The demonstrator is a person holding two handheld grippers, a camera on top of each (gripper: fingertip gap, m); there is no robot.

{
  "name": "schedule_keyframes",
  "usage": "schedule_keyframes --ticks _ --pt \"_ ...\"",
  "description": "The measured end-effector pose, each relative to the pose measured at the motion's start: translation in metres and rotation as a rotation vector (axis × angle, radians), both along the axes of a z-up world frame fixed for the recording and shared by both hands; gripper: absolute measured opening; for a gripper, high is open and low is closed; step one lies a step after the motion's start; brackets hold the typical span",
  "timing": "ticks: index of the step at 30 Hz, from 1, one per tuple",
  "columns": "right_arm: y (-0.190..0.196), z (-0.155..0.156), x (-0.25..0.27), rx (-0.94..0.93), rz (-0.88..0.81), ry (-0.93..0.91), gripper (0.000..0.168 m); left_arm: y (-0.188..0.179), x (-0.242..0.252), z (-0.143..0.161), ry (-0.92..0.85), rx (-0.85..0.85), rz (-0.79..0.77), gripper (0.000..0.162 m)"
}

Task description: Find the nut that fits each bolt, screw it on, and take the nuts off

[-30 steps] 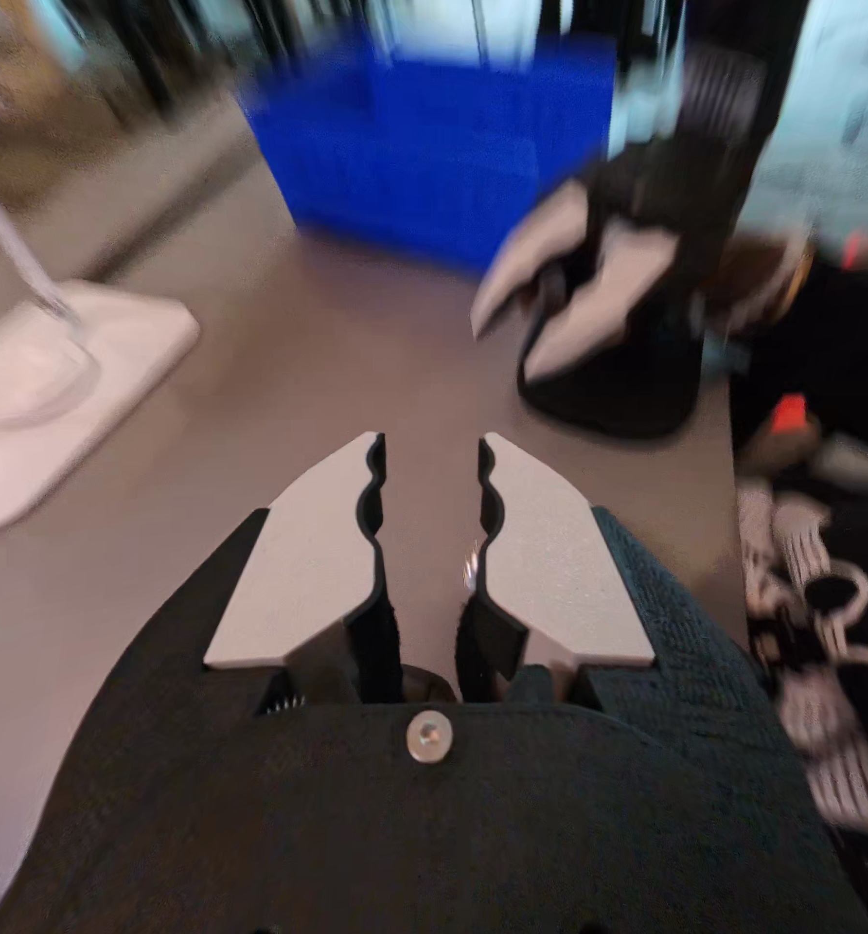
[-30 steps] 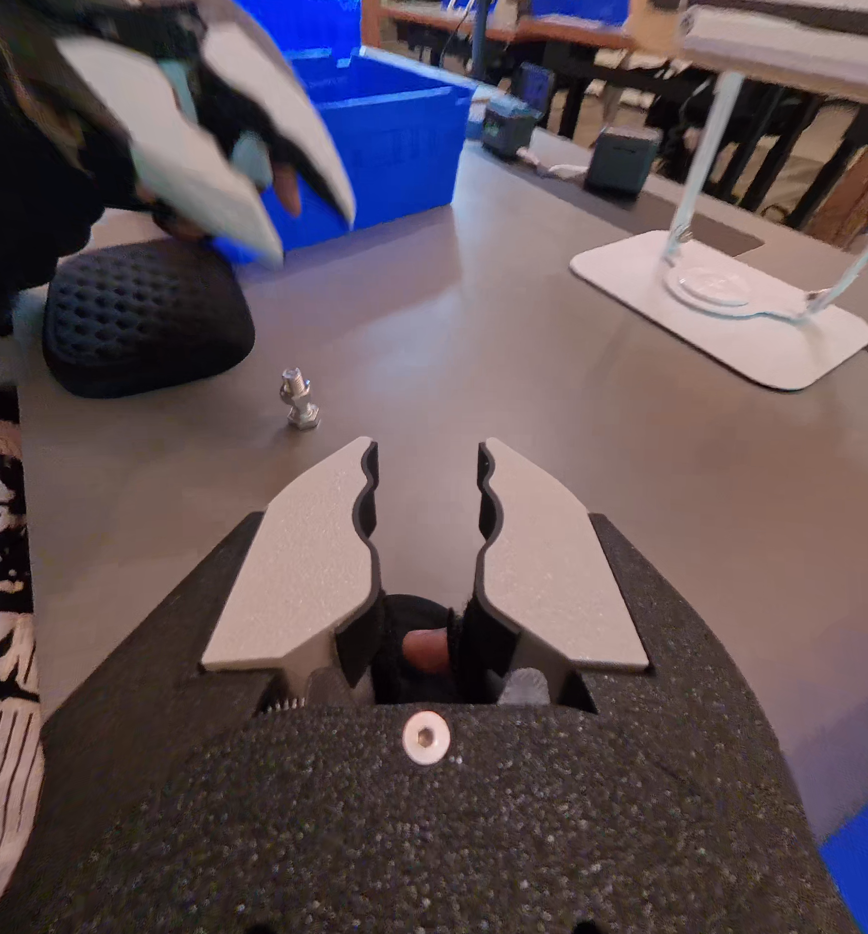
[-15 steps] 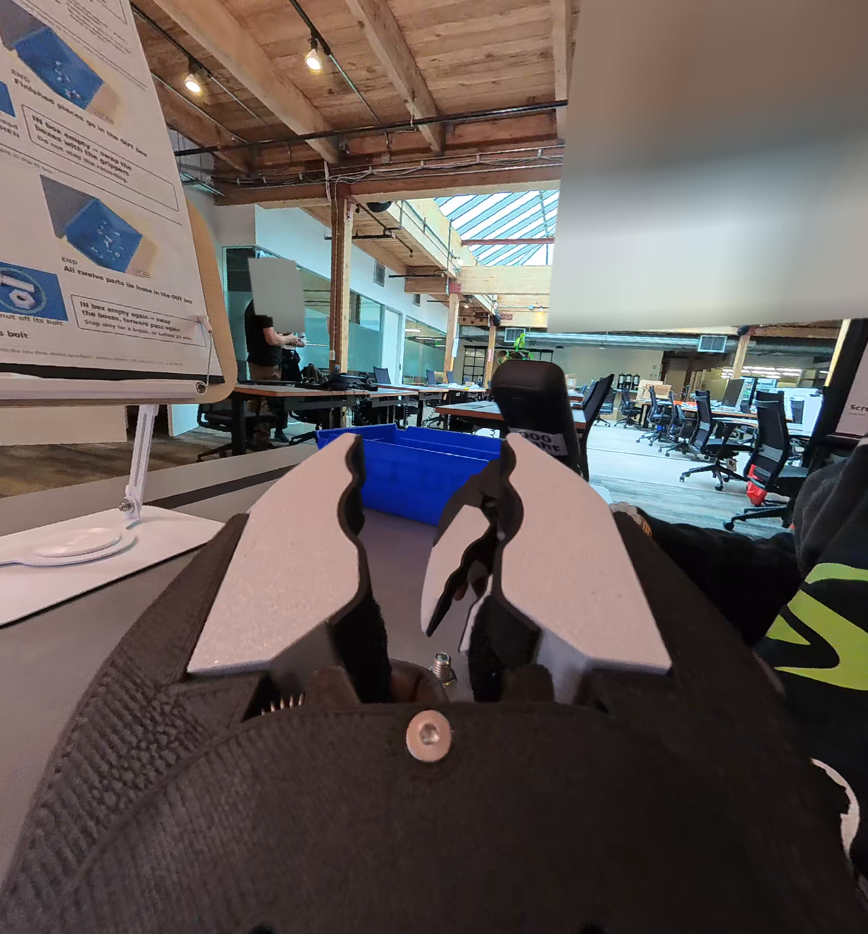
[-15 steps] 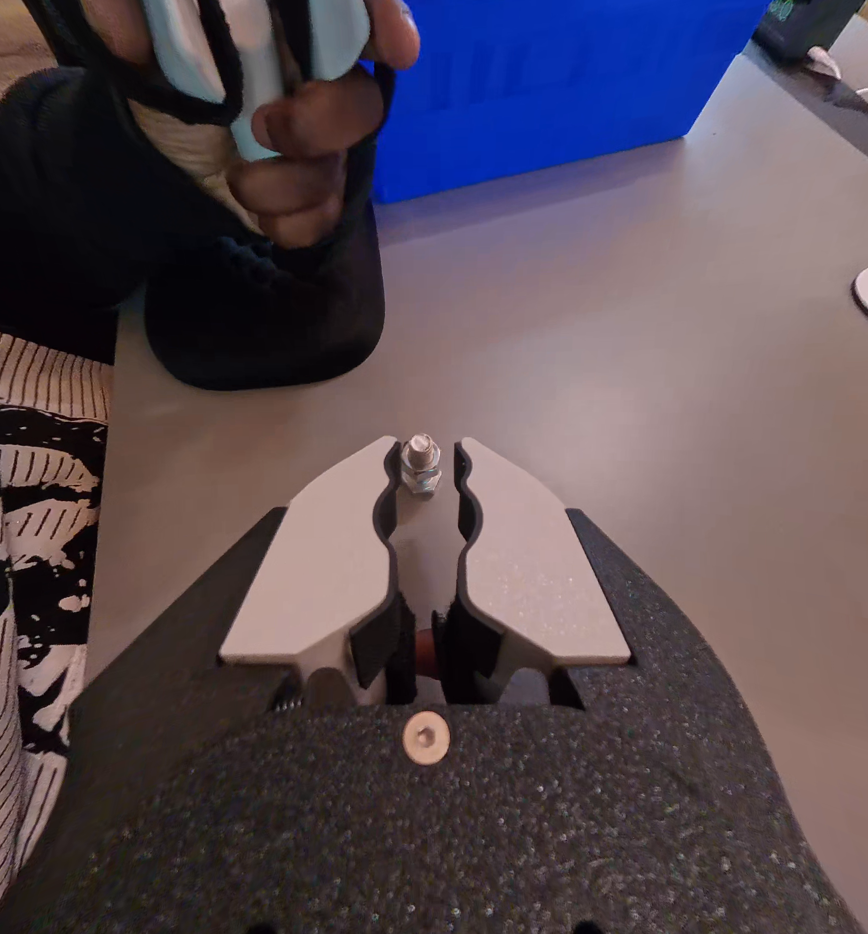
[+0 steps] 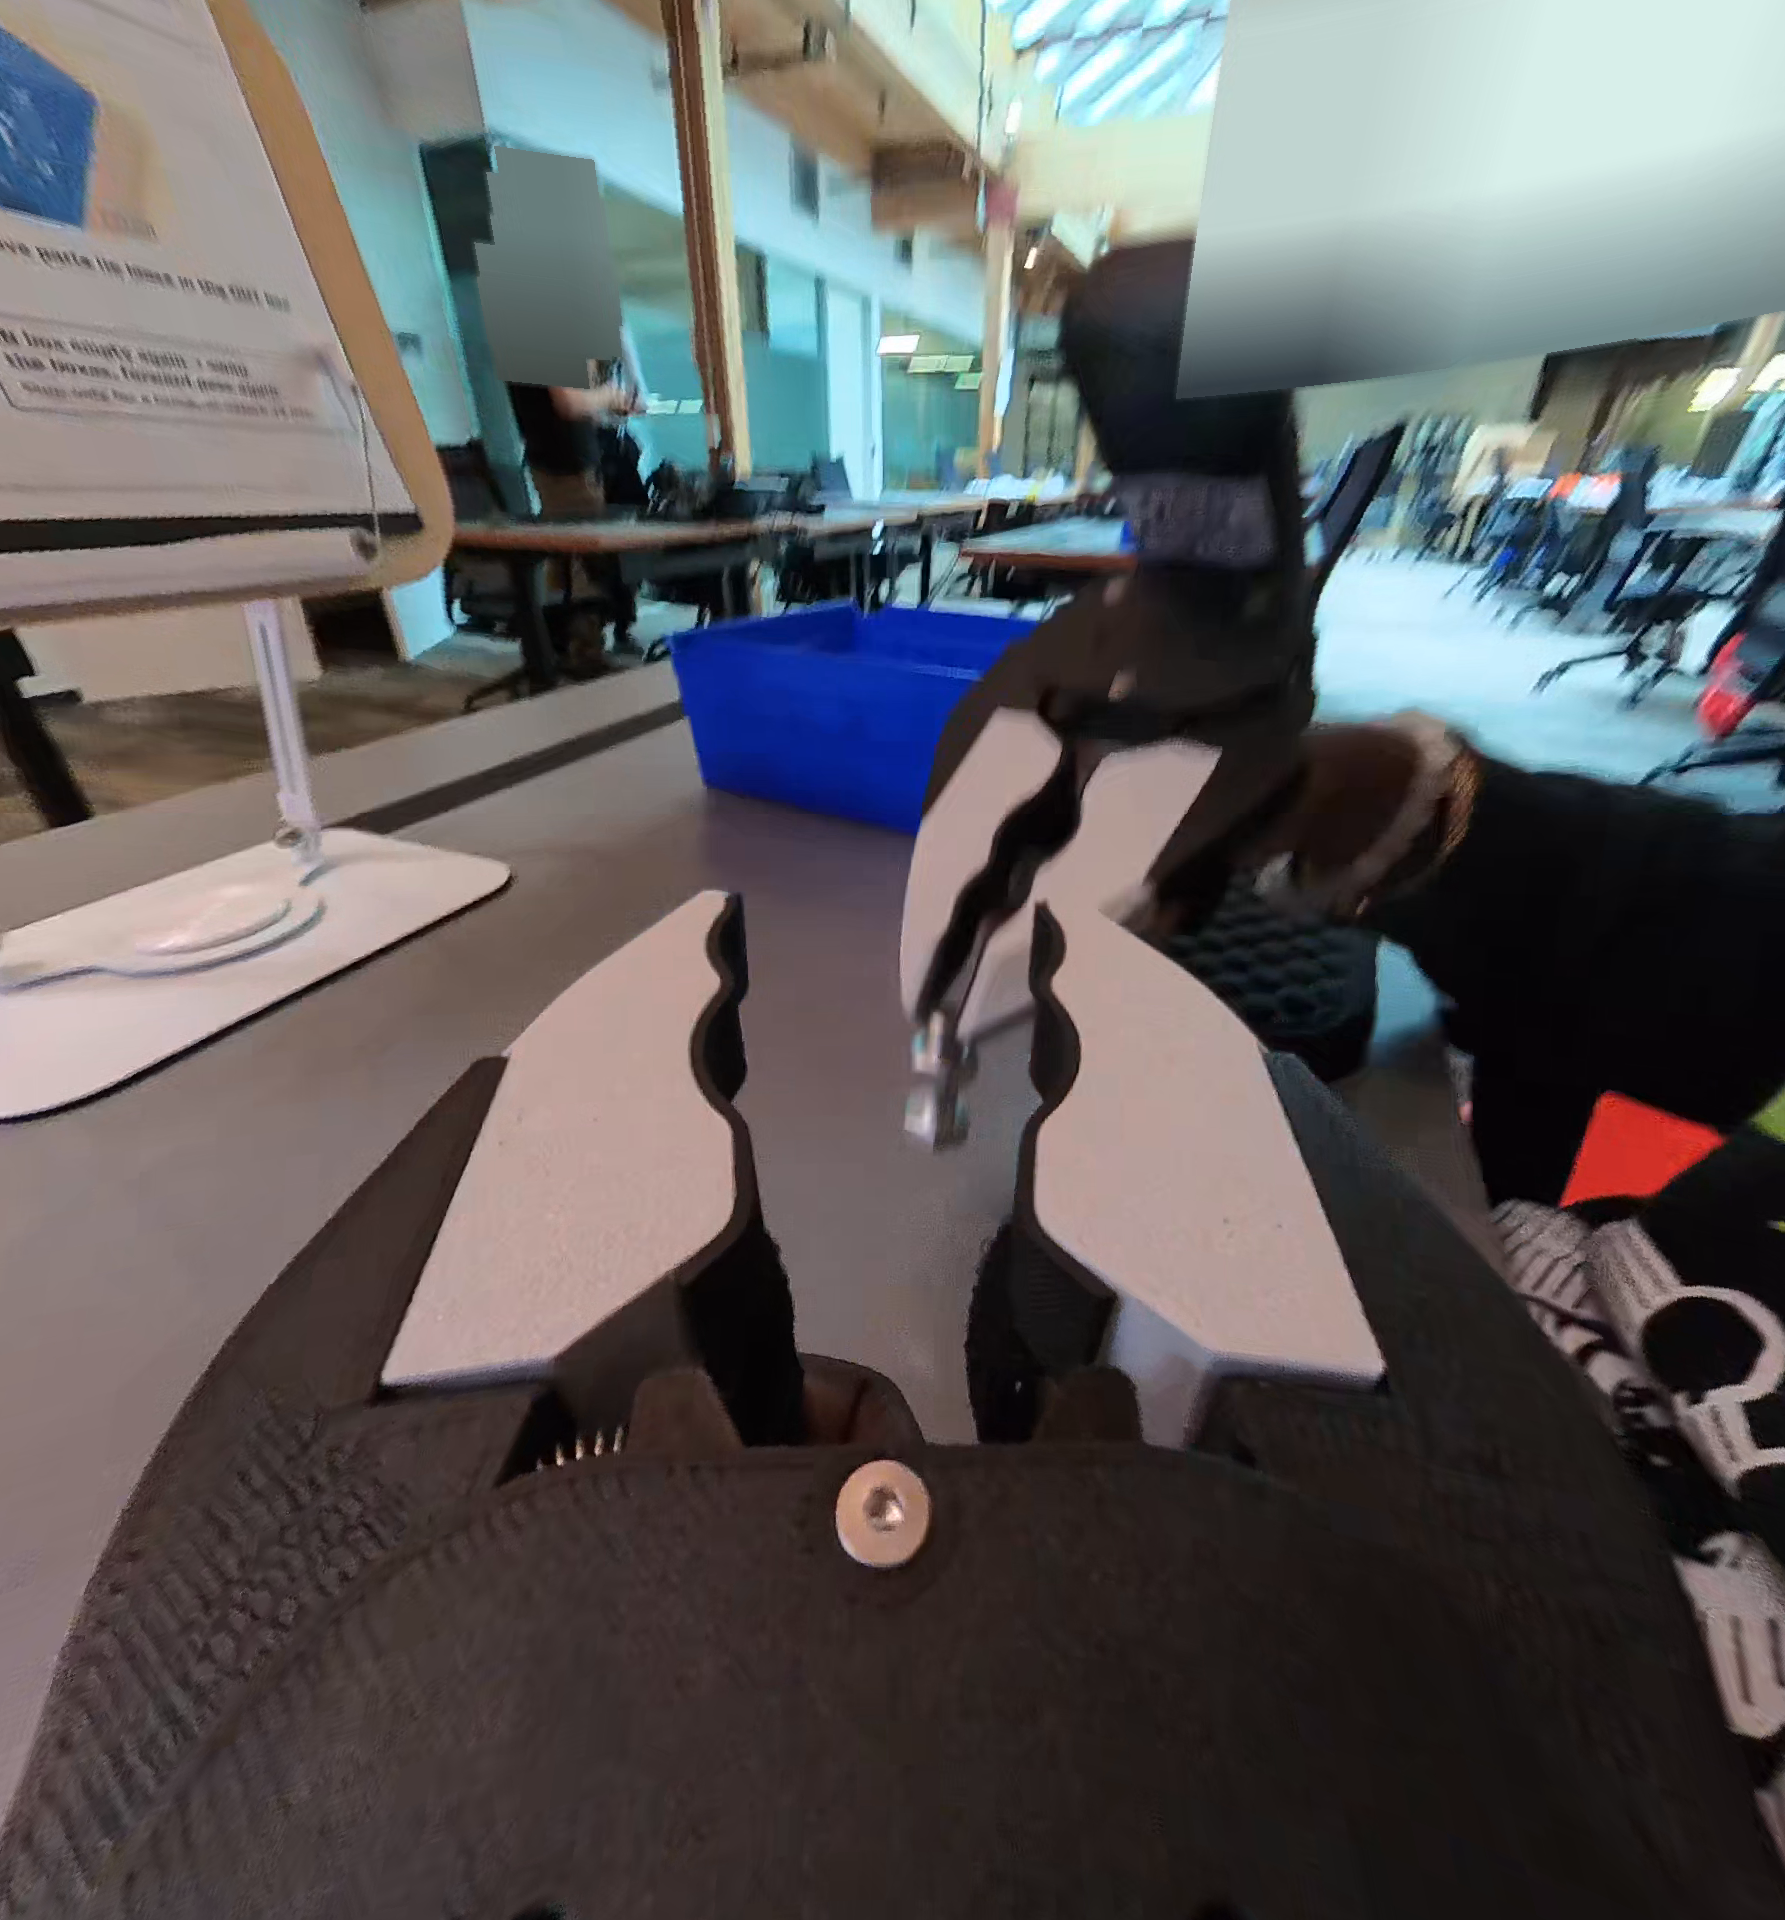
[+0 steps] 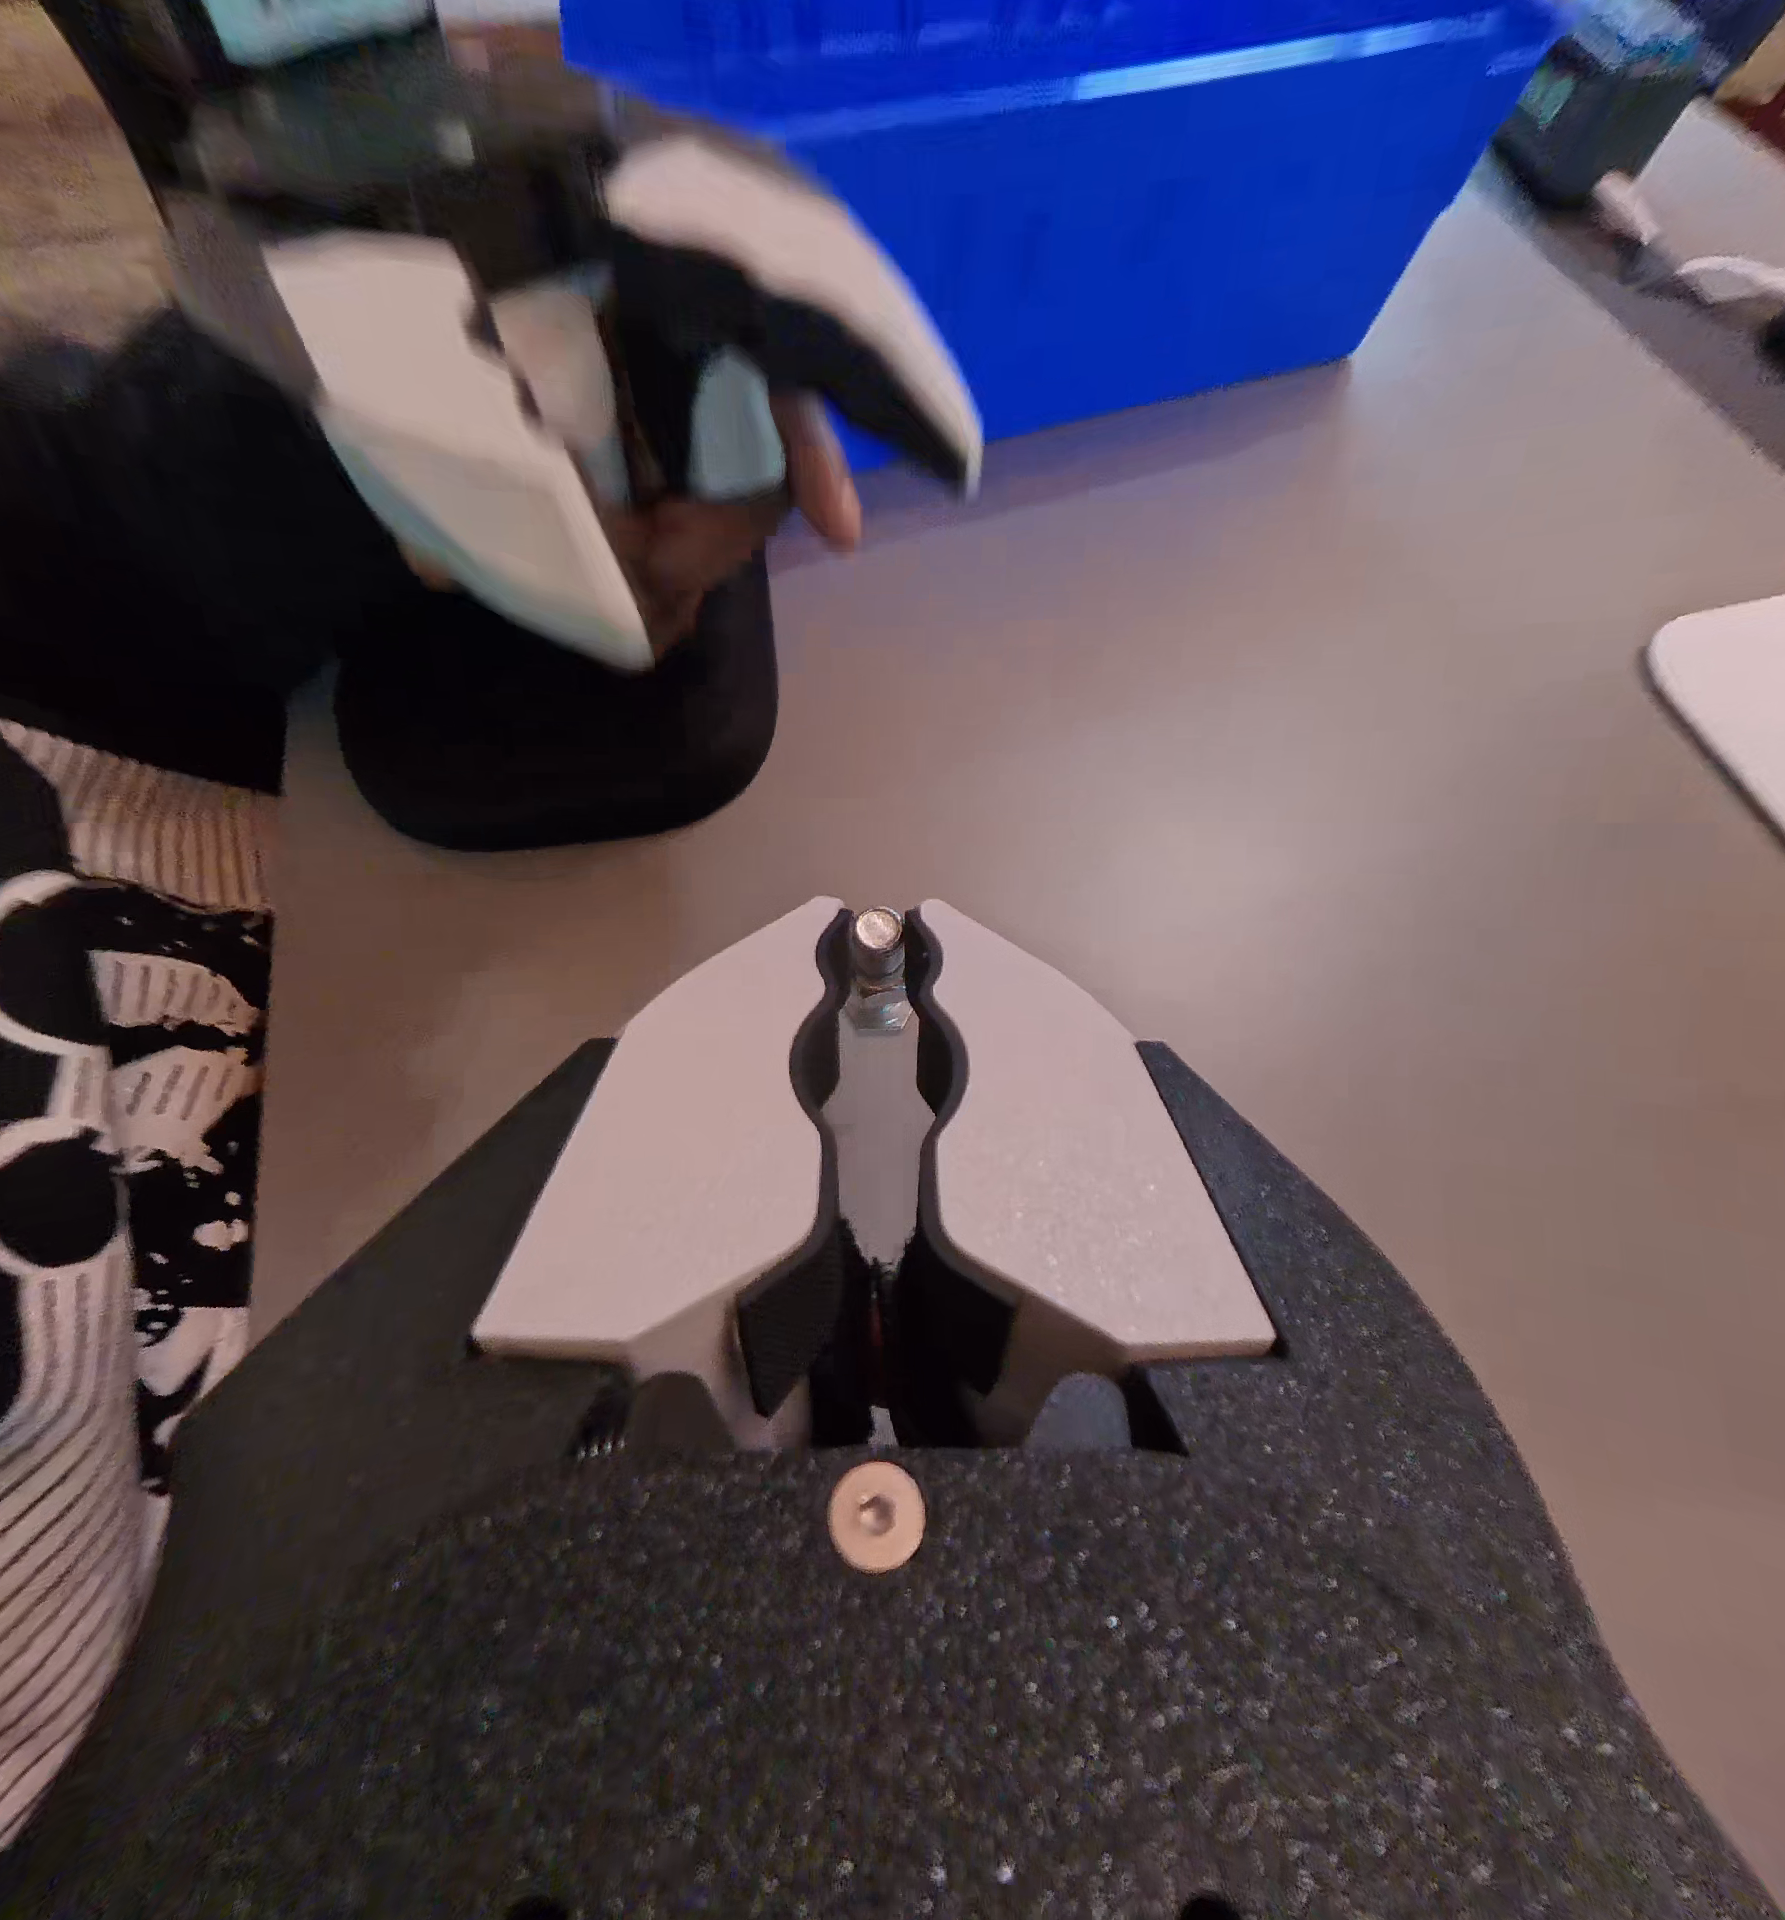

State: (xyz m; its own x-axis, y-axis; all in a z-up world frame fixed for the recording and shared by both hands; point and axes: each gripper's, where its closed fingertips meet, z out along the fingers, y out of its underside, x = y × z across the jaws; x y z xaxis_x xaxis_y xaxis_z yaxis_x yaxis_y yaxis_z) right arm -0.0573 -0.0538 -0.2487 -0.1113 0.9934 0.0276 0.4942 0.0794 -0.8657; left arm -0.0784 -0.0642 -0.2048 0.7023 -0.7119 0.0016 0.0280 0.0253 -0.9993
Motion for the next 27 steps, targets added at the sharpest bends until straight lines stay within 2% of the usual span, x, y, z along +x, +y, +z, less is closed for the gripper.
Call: schedule_keyframes --ticks 5,9,17,27 --pt "0.0 0.063 0.006 -0.014 -0.027 0.114 0.009 0.015 0.011 -0.013 0.125 -0.057 0.15 0.053" --pt "-0.007 0.087 0.003 -0.002 -0.039 0.153 0.009 0.018 0.027 -0.014 0.141 -0.061 0.187 0.051" --pt "-0.028 0.081 0.003 -0.013 0.075 0.104 0.009 0.0 0.049 -0.01 0.111 -0.028 0.018 0.036" --pt "-0.029 0.074 0.004 -0.034 0.077 0.089 0.009 0.0 0.052 -0.011 0.096 -0.038 -0.004 0.024"
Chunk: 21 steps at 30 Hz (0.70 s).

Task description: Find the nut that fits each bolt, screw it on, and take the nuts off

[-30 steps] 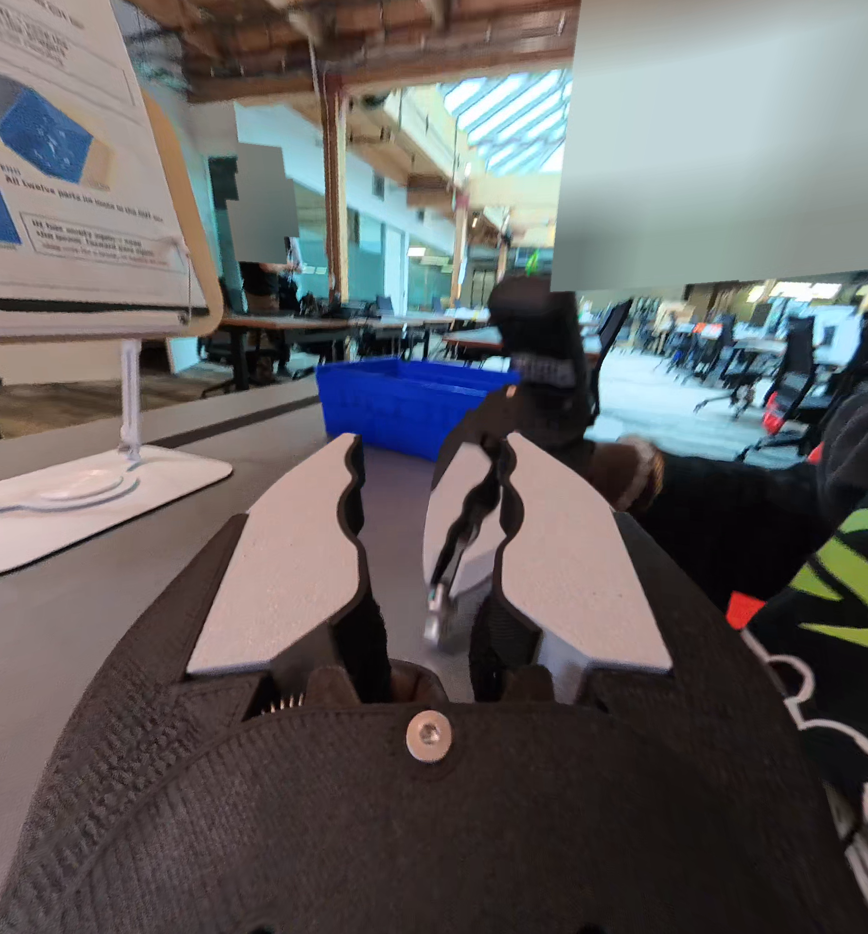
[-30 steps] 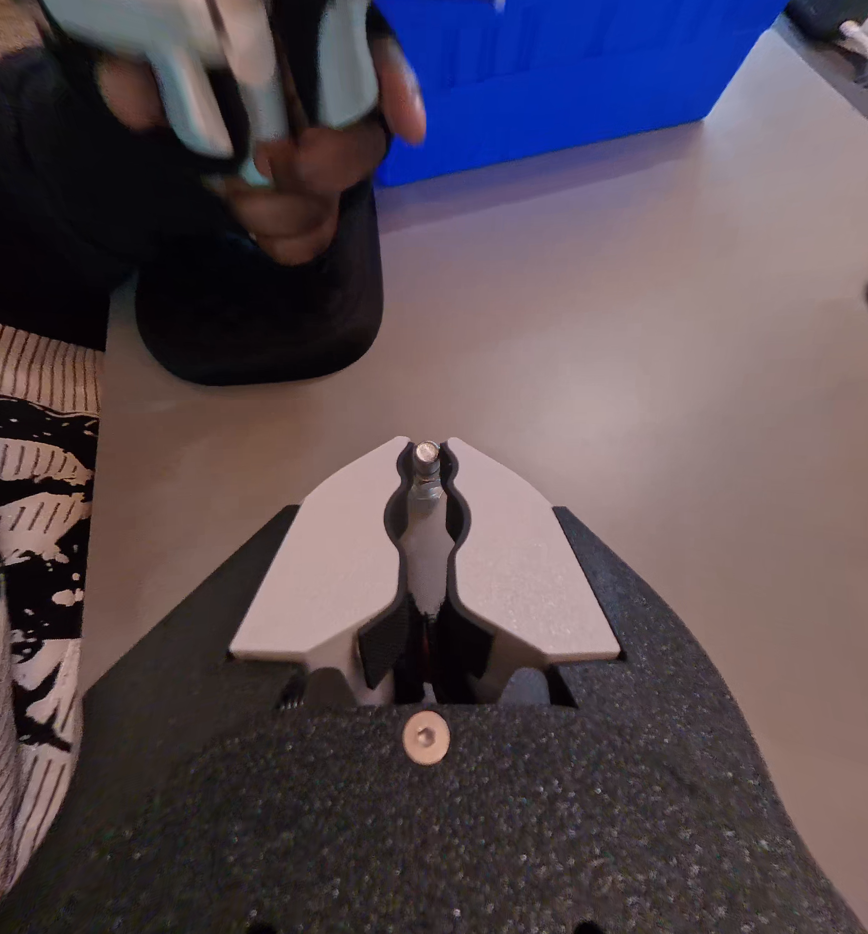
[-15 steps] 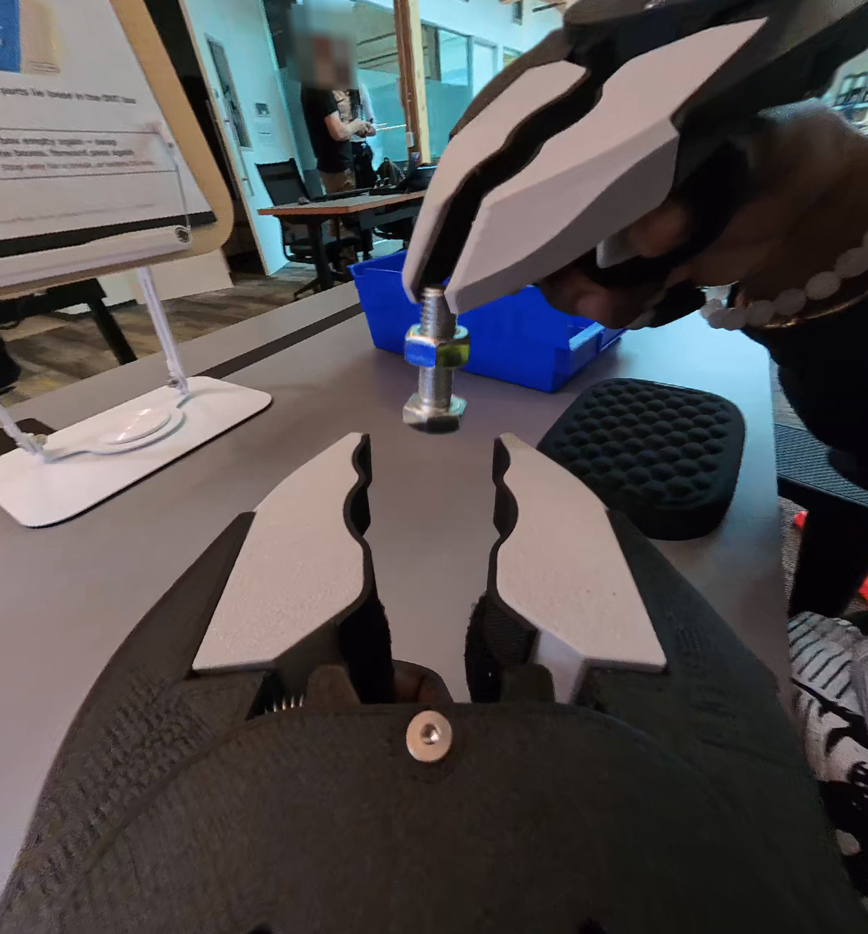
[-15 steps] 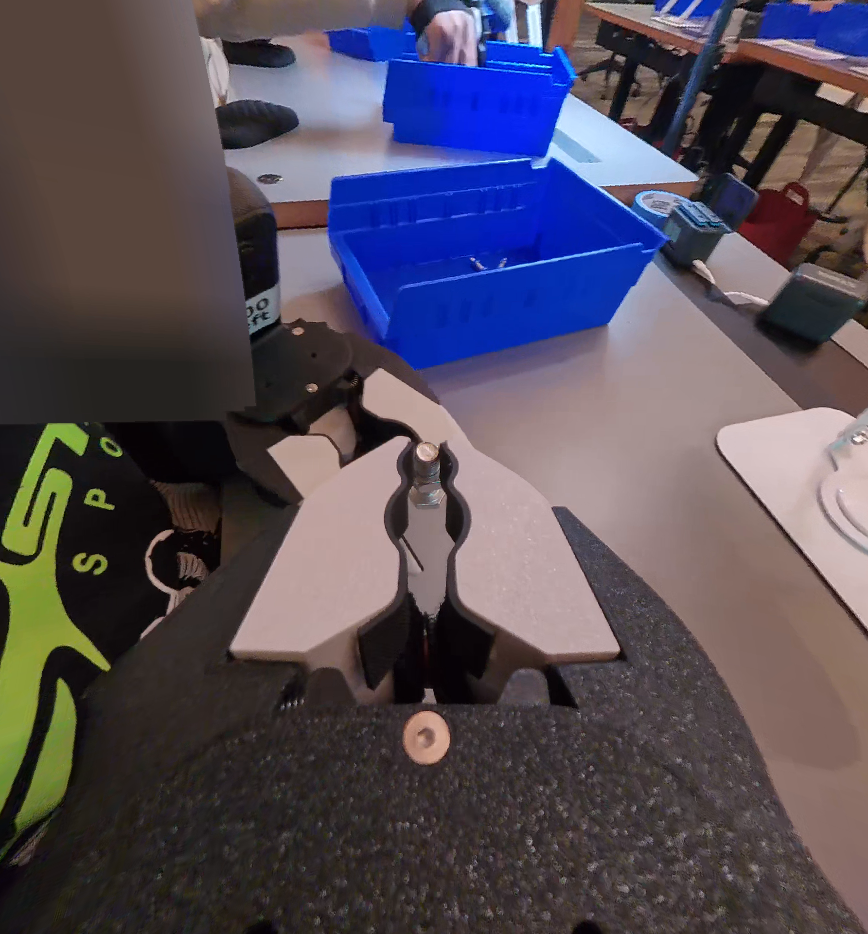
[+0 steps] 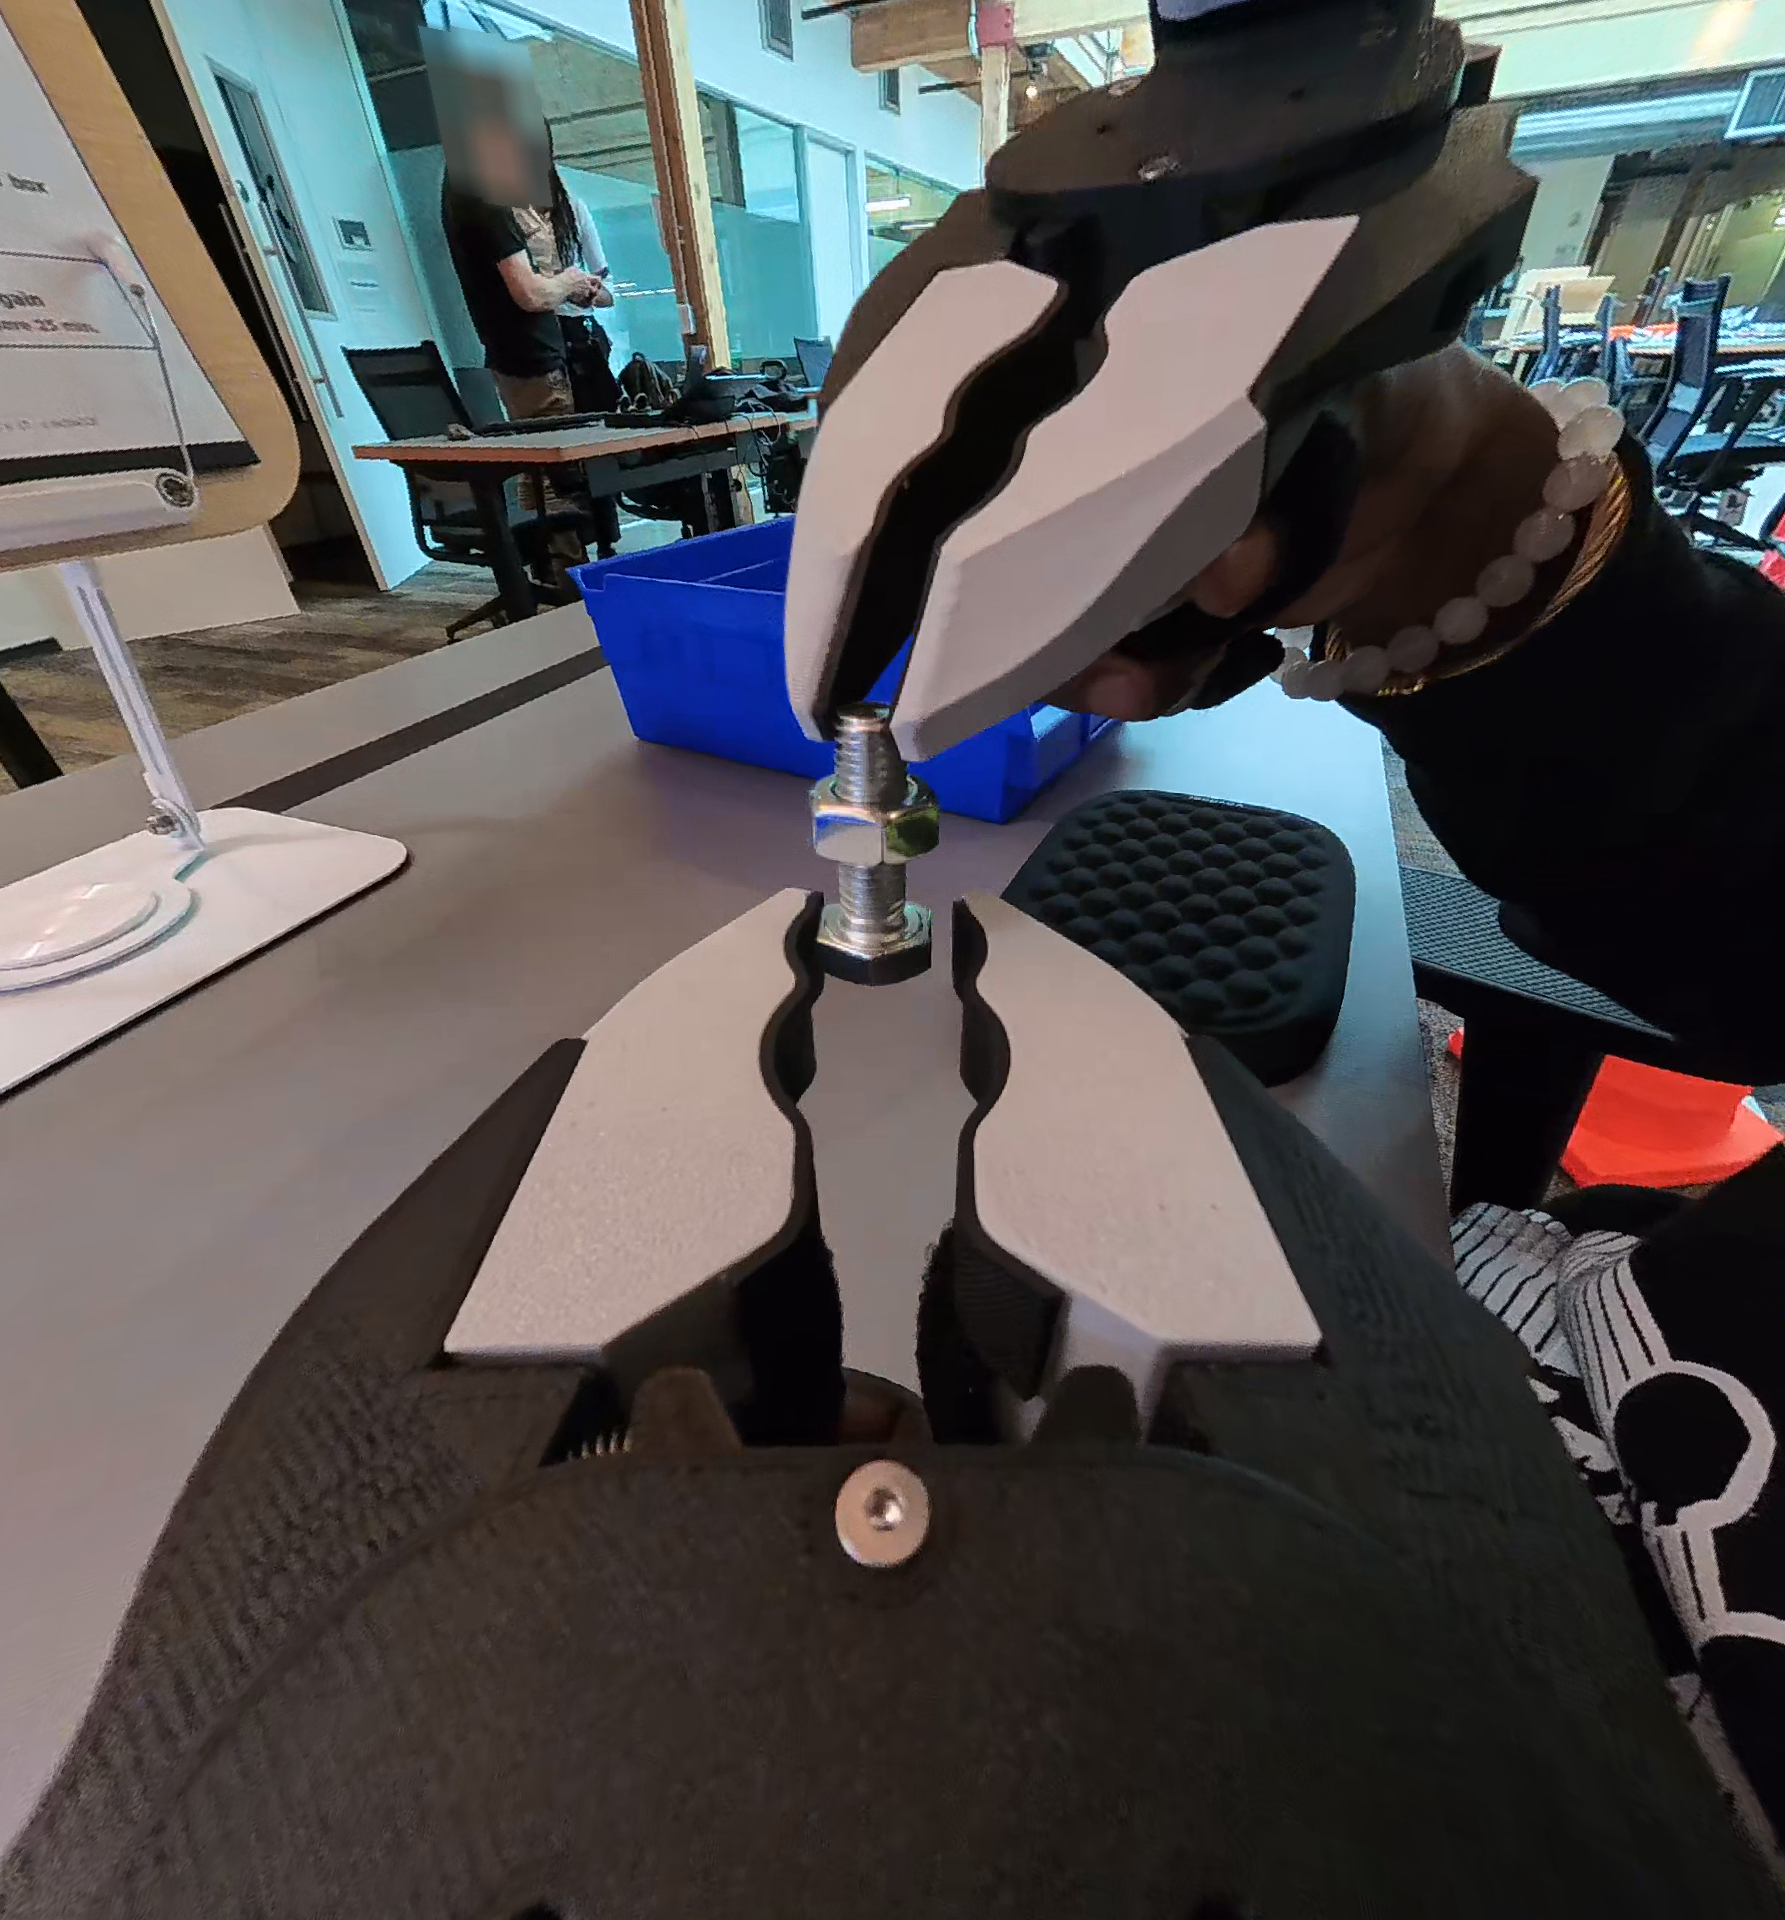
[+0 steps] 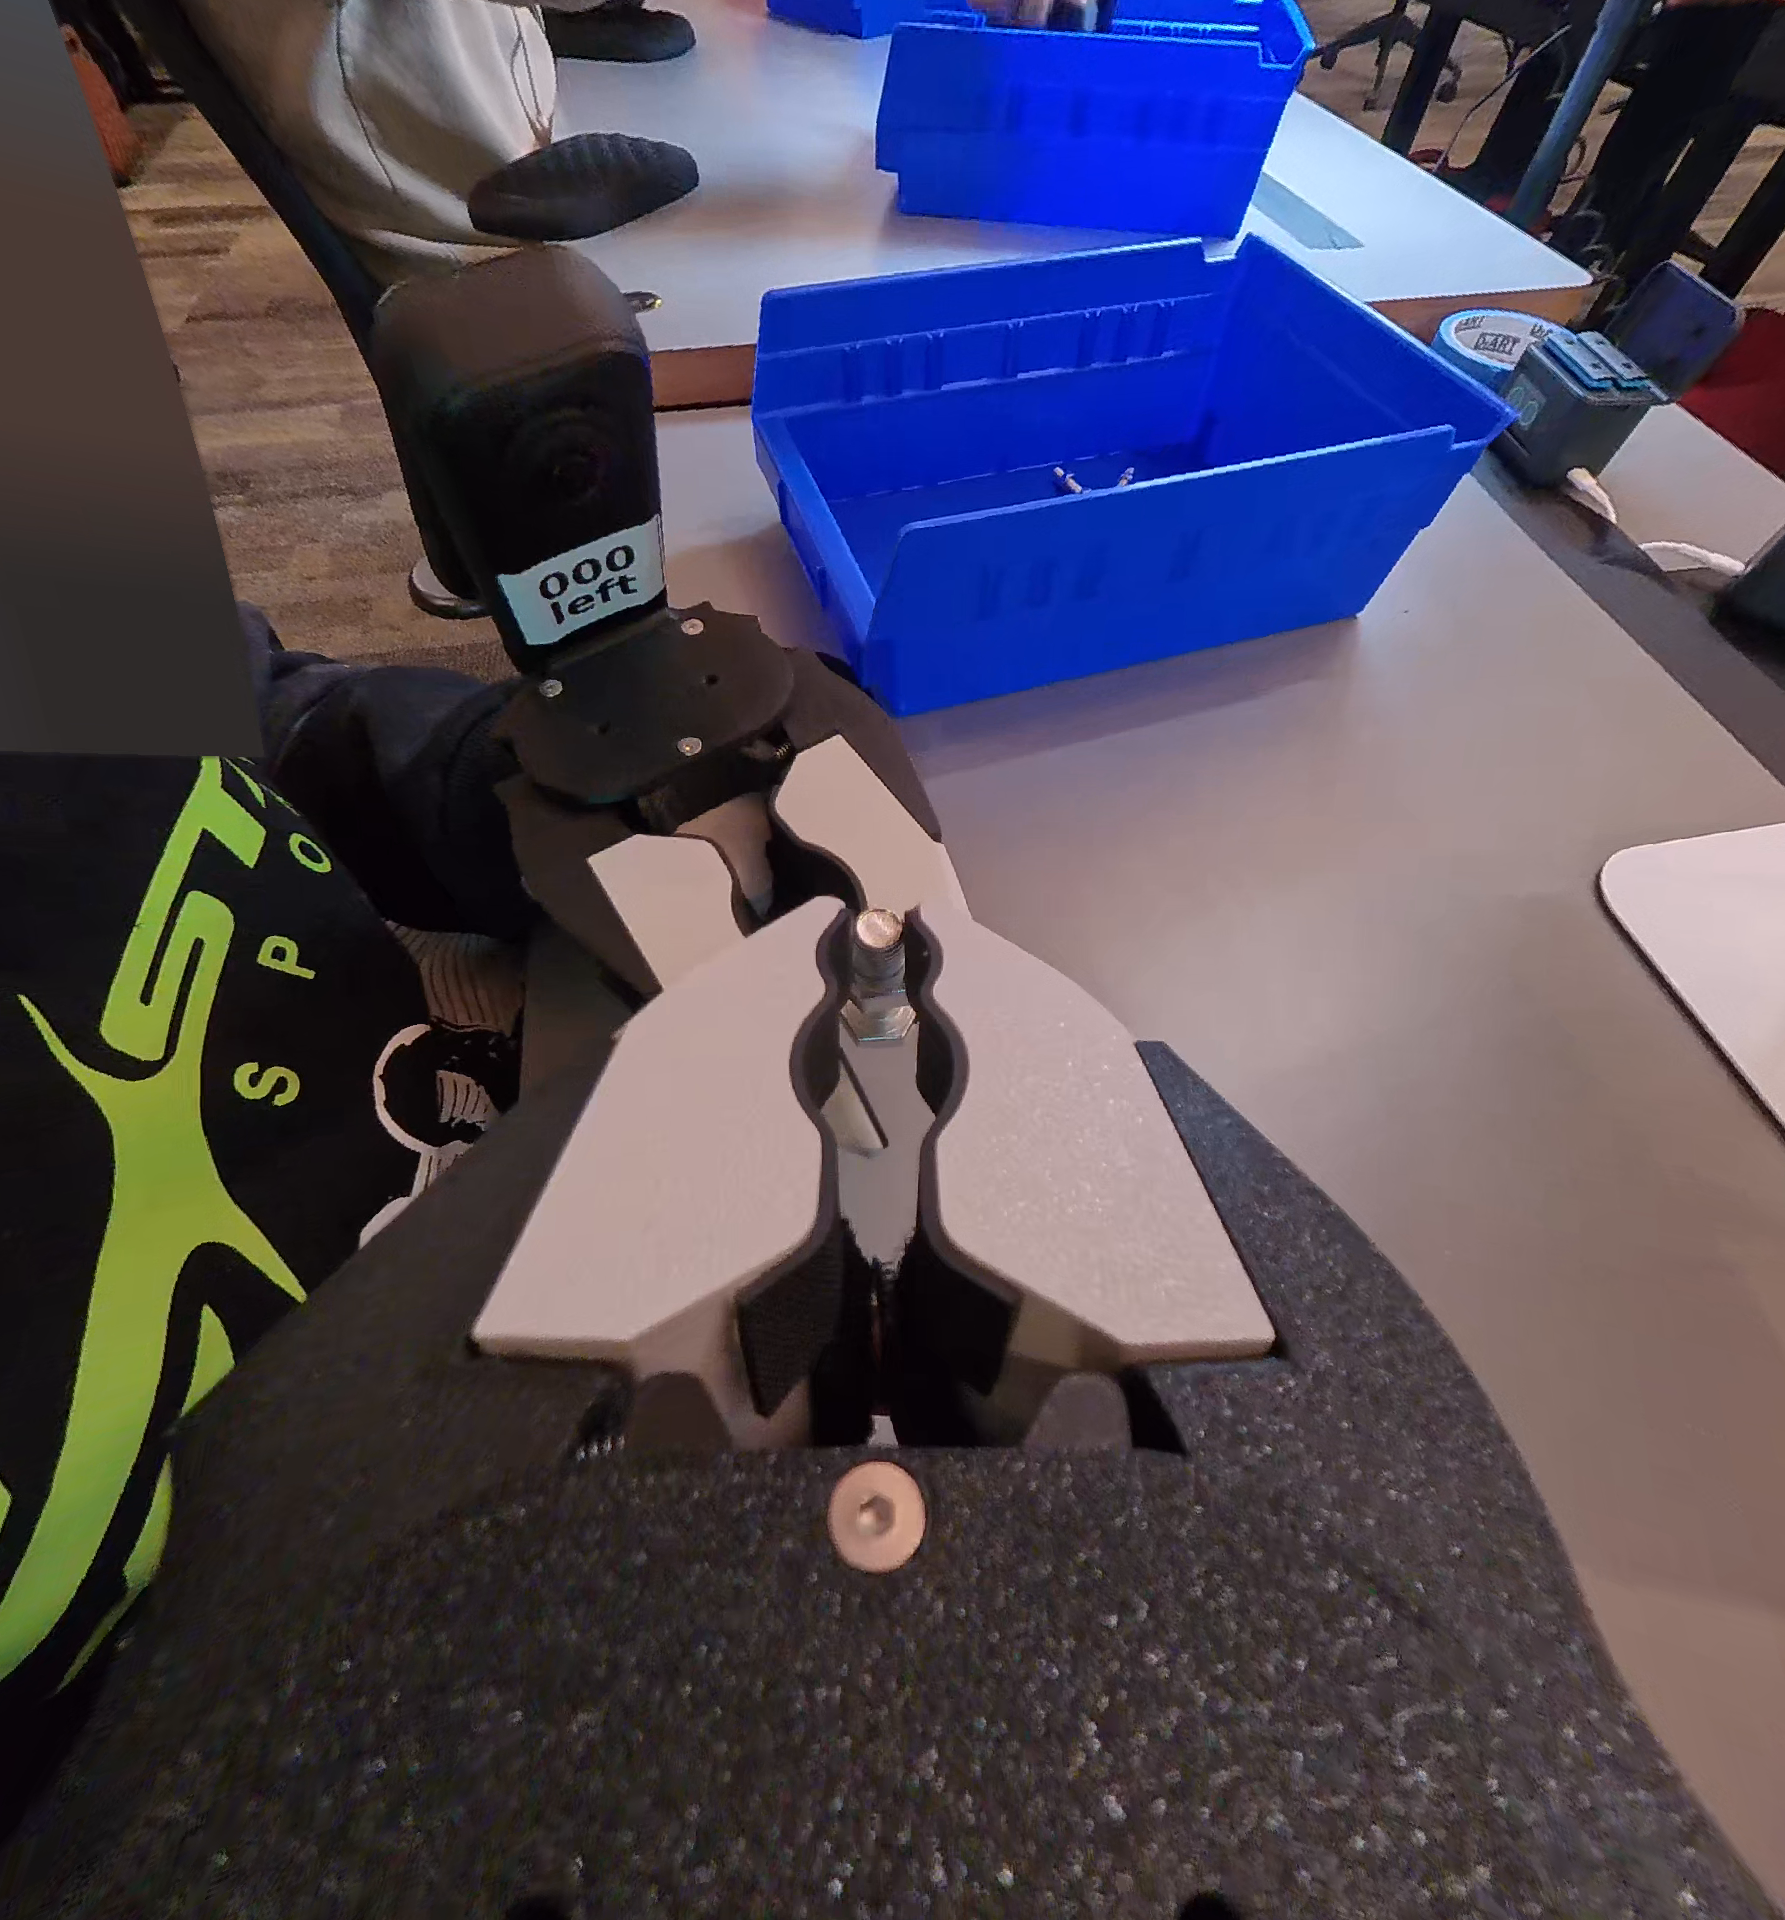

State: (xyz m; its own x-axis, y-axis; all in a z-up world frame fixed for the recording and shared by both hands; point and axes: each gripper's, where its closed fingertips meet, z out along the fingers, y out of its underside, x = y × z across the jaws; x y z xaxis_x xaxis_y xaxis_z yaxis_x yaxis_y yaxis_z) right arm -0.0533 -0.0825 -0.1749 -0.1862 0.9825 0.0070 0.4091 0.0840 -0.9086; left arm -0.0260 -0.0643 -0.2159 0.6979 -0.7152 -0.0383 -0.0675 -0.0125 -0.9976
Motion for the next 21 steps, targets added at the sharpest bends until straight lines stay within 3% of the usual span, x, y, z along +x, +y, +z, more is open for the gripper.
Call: schedule_keyframes --ticks 10,12,14,17,21 --pt "-0.001 0.002 0.0 -0.021 -0.002 0.083 0.01 -0.002 0.002 0.0 -0.024 -0.012 -0.035 0.019" --pt "-0.002 0.009 -0.002 -0.032 -0.009 0.209 0.024 -0.004 0.002 0.0 -0.048 -0.022 -0.062 0.019" --pt "-0.003 0.009 -0.003 -0.06 -0.031 0.329 0.052 -0.007 0.003 0.002 -0.065 -0.019 -0.083 0.019" --pt "-0.007 -0.007 -0.01 -0.102 -0.058 0.379 0.077 -0.01 0.006 0.001 -0.076 -0.031 -0.117 0.019" --pt "-0.003 -0.014 -0.018 -0.108 -0.095 0.41 0.079 -0.013 0.009 0.001 -0.077 -0.033 -0.149 0.019"
